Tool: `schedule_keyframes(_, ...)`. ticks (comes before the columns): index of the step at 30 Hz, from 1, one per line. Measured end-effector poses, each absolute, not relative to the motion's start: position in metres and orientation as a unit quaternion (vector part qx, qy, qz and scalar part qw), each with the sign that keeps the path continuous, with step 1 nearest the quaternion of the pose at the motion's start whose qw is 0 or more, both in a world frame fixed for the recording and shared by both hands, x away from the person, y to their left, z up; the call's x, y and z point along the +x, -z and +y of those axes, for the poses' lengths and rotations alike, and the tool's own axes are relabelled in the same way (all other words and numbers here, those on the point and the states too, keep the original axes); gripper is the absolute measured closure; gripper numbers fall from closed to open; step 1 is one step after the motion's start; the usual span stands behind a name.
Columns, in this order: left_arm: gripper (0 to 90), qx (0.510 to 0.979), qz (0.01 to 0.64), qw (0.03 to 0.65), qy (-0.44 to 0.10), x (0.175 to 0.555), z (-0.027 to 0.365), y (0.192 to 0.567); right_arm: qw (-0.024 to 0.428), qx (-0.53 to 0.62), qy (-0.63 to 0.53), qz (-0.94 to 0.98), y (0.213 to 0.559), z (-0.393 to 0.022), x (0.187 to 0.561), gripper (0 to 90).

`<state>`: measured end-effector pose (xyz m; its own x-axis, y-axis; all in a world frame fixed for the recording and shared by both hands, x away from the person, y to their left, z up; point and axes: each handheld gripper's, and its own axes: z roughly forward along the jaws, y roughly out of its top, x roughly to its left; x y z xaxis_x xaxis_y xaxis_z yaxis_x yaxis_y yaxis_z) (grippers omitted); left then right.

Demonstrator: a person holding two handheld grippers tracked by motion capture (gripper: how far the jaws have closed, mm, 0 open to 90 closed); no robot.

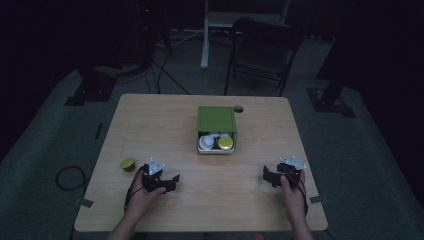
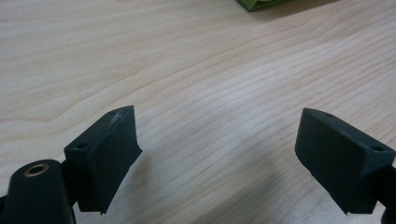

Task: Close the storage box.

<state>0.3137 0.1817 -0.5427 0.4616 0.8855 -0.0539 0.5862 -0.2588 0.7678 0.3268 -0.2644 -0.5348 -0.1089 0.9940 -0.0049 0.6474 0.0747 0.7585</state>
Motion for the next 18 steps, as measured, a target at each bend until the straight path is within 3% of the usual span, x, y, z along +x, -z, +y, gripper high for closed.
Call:
schedule_keyframes(10,14.7,0.765,0.501,0.351,-0.201,0.311,0.181,0.544,0.29,0.635,-0.253,0.67,0.545,-0.27,0.327,10.4)
schedule_keyframes(18,14.8,0.781,0.494,0.321,-0.209,0.309,0.177,0.545,0.269,0.649,-0.284,0.653,0.55,-0.276,0.326,10.5)
